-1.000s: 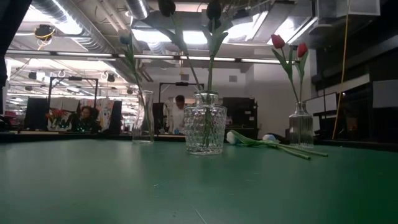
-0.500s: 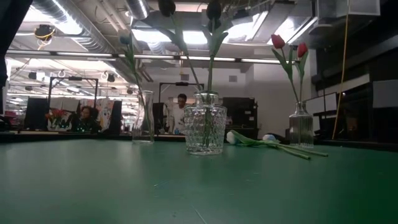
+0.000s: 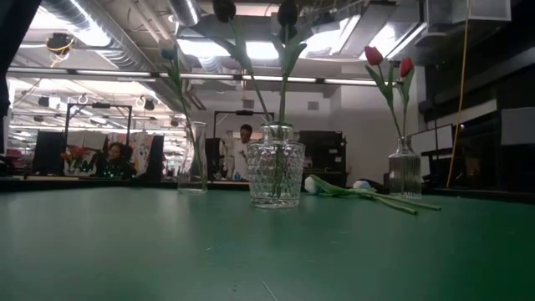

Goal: Sort flowers into vase by color
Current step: Put the pink tulip into the top right transparent vase

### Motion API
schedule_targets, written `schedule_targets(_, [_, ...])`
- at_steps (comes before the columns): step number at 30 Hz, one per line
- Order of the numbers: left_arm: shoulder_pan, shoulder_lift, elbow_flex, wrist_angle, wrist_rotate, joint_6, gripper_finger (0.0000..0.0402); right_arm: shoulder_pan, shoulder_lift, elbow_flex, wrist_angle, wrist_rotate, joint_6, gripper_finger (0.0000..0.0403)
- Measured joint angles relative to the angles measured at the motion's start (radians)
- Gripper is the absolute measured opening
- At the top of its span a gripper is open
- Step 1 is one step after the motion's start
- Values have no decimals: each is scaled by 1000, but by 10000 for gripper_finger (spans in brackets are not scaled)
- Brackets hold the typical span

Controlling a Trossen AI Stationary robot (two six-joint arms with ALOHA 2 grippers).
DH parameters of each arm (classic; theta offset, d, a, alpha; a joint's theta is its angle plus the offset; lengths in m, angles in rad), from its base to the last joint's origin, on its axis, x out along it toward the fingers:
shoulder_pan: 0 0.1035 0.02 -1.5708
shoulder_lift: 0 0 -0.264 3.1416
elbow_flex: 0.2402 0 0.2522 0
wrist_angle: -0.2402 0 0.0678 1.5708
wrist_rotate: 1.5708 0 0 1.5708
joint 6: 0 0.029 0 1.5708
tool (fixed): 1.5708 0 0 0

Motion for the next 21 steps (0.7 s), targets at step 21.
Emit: schedule_targets(21, [51,-364,-1,-430,-279,91,222,-1,-186,-18,-493,621,-92,5])
